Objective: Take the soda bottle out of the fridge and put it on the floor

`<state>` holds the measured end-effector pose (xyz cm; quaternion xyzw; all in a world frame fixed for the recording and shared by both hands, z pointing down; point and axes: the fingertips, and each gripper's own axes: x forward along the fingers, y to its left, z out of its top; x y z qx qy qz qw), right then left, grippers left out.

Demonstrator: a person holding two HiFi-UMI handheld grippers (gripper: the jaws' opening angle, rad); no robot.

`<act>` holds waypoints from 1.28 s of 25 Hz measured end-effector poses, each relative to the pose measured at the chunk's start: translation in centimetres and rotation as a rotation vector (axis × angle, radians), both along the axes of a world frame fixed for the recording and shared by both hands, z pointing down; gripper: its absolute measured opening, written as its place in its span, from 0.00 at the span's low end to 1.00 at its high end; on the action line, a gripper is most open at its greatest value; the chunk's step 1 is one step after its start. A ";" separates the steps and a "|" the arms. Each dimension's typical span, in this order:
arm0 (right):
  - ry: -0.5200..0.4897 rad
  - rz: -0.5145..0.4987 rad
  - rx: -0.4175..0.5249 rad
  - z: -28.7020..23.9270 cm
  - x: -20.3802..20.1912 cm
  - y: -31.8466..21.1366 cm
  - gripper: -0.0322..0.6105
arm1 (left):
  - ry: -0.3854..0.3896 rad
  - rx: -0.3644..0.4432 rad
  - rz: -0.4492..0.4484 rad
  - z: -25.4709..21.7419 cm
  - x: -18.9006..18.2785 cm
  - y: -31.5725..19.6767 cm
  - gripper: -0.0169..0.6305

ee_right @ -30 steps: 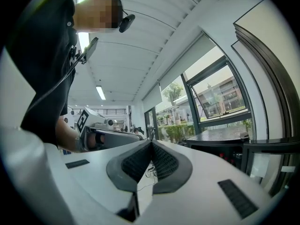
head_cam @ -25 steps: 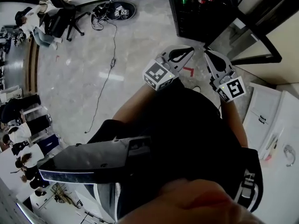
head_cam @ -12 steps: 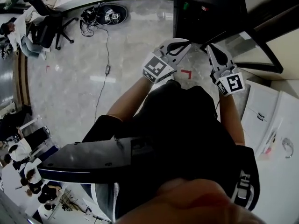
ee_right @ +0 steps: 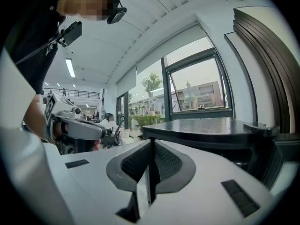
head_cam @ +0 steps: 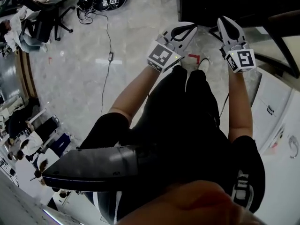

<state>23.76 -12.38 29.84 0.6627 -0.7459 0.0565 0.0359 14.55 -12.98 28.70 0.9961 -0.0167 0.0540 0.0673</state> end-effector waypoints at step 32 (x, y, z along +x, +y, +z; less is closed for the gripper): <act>0.011 0.166 -0.008 21.3 15.4 -16.9 0.58 | -0.017 0.030 -0.198 20.0 12.8 -8.3 0.03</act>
